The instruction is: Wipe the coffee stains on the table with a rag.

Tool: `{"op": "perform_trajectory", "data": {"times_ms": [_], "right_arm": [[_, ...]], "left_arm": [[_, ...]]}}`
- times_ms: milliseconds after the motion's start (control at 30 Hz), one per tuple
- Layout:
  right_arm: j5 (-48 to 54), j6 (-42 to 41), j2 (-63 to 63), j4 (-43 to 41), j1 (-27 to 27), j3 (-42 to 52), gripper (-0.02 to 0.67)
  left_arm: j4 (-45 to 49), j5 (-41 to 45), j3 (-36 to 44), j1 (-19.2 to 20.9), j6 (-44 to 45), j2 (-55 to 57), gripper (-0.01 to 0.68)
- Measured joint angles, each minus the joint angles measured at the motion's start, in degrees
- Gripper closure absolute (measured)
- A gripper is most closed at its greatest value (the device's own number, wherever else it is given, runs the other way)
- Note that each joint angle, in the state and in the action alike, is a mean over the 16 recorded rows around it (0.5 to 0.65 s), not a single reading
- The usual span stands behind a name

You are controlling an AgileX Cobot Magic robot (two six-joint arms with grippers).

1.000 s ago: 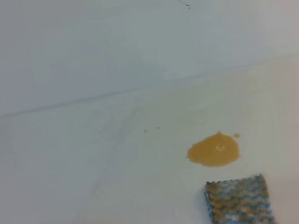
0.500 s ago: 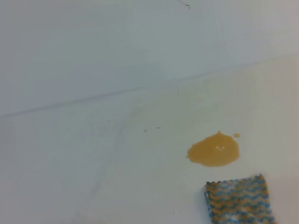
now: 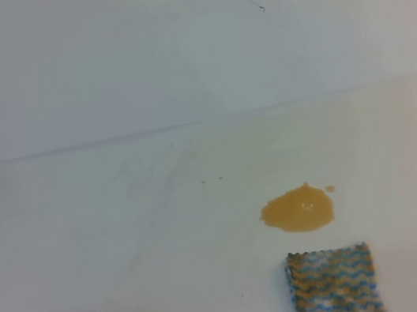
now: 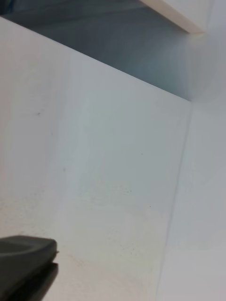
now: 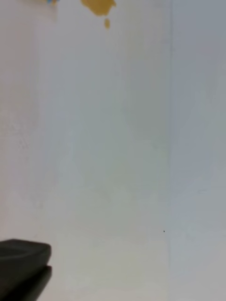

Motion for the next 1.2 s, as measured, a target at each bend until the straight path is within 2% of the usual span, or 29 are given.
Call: {"op": "perform_trajectory", "data": {"times_ms": [467,667,867,1200], "right_arm": [[-0.15,0.00,0.00,0.00,0.00,0.00,0.652],[-3.27,0.00,0.00,0.00,0.00,0.04,0.652],[-13.44,-0.27,0.04,-0.62,0.00,0.08,0.652],[-39.71,-0.63,0.11,-1.49,0.00,0.11,0.652]], "left_arm": [[0.00,0.00,0.00,0.00,0.07,0.00,0.674],[0.00,0.00,0.00,0.00,0.11,0.00,0.674],[0.00,0.00,0.00,0.00,0.14,0.00,0.674],[0.00,0.00,0.00,0.00,0.11,0.00,0.674]]}}
